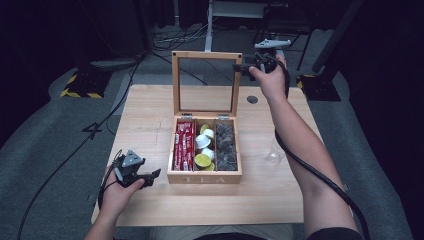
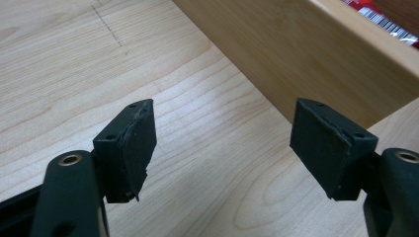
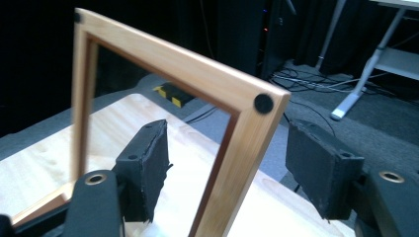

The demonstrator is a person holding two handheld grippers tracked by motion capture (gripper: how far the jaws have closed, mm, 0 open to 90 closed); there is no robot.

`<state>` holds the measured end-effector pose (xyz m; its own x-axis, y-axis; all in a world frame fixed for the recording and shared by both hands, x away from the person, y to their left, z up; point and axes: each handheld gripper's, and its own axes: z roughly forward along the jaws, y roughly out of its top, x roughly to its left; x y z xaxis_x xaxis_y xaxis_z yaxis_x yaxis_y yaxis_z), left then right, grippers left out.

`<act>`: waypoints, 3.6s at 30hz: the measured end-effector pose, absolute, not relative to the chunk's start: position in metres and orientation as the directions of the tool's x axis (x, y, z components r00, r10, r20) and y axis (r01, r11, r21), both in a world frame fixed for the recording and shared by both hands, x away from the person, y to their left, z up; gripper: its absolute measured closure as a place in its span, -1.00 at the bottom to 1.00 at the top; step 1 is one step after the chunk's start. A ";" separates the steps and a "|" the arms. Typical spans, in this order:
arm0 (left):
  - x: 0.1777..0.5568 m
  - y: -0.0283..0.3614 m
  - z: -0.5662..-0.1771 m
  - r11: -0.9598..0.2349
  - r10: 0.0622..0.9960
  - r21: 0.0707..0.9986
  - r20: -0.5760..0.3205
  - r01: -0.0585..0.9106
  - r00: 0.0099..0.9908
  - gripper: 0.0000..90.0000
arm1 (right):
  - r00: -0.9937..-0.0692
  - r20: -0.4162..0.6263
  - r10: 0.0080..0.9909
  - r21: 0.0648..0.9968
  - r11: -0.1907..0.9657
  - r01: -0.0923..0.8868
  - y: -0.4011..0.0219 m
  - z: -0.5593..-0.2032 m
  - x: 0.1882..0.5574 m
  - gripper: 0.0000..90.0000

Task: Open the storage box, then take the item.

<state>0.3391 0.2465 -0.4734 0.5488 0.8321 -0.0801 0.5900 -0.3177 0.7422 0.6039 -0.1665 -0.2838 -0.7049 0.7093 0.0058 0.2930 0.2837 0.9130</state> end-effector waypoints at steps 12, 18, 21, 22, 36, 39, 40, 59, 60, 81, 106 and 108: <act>0.336 0.242 -0.467 -0.305 0.838 0.749 -0.083 0.588 0.540 -0.39 | -0.801 0.029 0.597 0.912 0.312 0.266 -0.193 -0.276 0.532 -0.26; 0.340 0.240 -0.467 -0.311 0.836 0.744 -0.082 0.591 0.543 -0.39 | -0.821 0.072 0.567 0.913 0.295 0.283 -0.204 -0.285 0.510 -0.28; 0.338 0.242 -0.468 -0.311 0.836 0.745 -0.082 0.590 0.543 -0.39 | -0.828 0.083 0.555 0.907 0.302 0.293 -0.207 -0.295 0.497 -0.30; 0.338 0.242 -0.468 -0.303 0.838 0.746 -0.088 0.593 0.539 -0.39 | -0.831 0.088 0.550 0.906 0.303 0.296 -0.207 -0.297 0.495 -0.30; 0.337 0.245 -0.479 -0.356 0.837 0.701 -0.054 0.618 0.544 -0.42 | -0.858 0.127 0.498 0.862 0.373 0.344 -0.188 -0.348 0.474 -0.21; 0.339 0.246 -0.482 -0.361 0.836 0.696 -0.054 0.621 0.546 -0.42 | -0.862 0.140 0.487 0.832 0.415 0.369 -0.179 -0.363 0.472 -0.11; 0.339 0.246 -0.483 -0.360 0.837 0.692 -0.057 0.626 0.544 -0.42 | -0.864 0.139 0.484 0.827 0.423 0.371 -0.177 -0.366 0.472 -0.10; 0.350 0.247 -0.496 -0.384 0.845 0.656 -0.035 0.650 0.534 -0.45 | -0.889 0.112 0.443 0.711 0.589 0.383 -0.137 -0.417 0.463 -0.12; 0.350 0.246 -0.496 -0.384 0.847 0.656 -0.030 0.650 0.531 -0.45 | -0.890 0.106 0.444 0.707 0.595 0.381 -0.136 -0.419 0.464 -0.12; 0.350 0.245 -0.499 -0.397 0.841 0.658 -0.019 0.640 0.540 -0.50 | -0.882 -0.028 0.470 0.666 0.667 0.335 -0.126 -0.426 0.466 0.70; 0.351 0.247 -0.501 -0.395 0.831 0.675 -0.027 0.623 0.555 -0.54 | -0.887 0.116 0.447 0.816 0.466 0.342 -0.157 -0.385 0.459 0.73; 0.350 0.247 -0.501 -0.395 0.830 0.675 -0.028 0.623 0.557 -0.54 | -0.886 0.120 0.447 0.825 0.452 0.340 -0.160 -0.381 0.457 0.73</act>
